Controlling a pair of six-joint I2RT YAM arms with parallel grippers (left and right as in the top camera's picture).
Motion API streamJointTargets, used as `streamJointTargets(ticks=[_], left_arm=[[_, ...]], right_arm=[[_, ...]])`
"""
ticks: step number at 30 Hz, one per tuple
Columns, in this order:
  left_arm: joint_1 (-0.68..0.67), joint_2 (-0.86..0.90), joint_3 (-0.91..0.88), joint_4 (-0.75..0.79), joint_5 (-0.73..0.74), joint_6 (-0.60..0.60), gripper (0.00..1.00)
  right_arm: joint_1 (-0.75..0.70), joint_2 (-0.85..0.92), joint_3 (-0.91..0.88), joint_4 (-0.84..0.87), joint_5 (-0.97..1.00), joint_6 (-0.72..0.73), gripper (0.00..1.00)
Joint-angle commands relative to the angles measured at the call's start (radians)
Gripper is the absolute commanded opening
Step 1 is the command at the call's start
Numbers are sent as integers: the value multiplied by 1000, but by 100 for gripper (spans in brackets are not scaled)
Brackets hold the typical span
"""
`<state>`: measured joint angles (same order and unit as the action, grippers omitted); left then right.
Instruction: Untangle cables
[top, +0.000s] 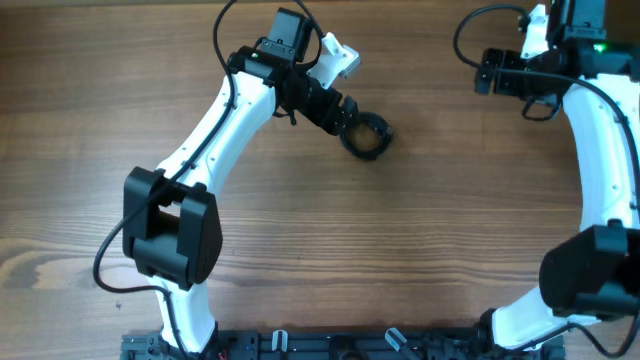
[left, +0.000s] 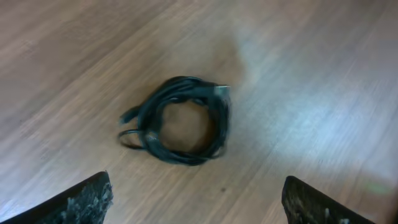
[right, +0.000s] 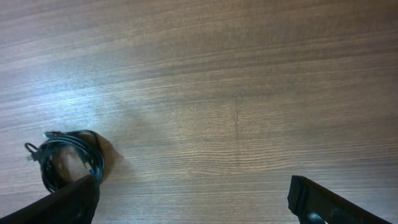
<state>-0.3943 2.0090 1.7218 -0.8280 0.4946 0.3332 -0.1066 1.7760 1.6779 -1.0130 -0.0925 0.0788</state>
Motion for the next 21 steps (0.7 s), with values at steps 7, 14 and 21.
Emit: streamJointTargets(ticks=[7, 14, 21], left_arm=[[-2, 42, 14, 61, -231, -106, 92], [-3, 111, 13, 73, -227, -119, 94], [-3, 117, 13, 105, -227, -166, 97]], right_arm=[[-6, 39, 12, 15, -66, -58, 100], [-6, 85, -10, 18, -146, -102, 100], [-5, 89, -50, 56, -141, -84, 100]])
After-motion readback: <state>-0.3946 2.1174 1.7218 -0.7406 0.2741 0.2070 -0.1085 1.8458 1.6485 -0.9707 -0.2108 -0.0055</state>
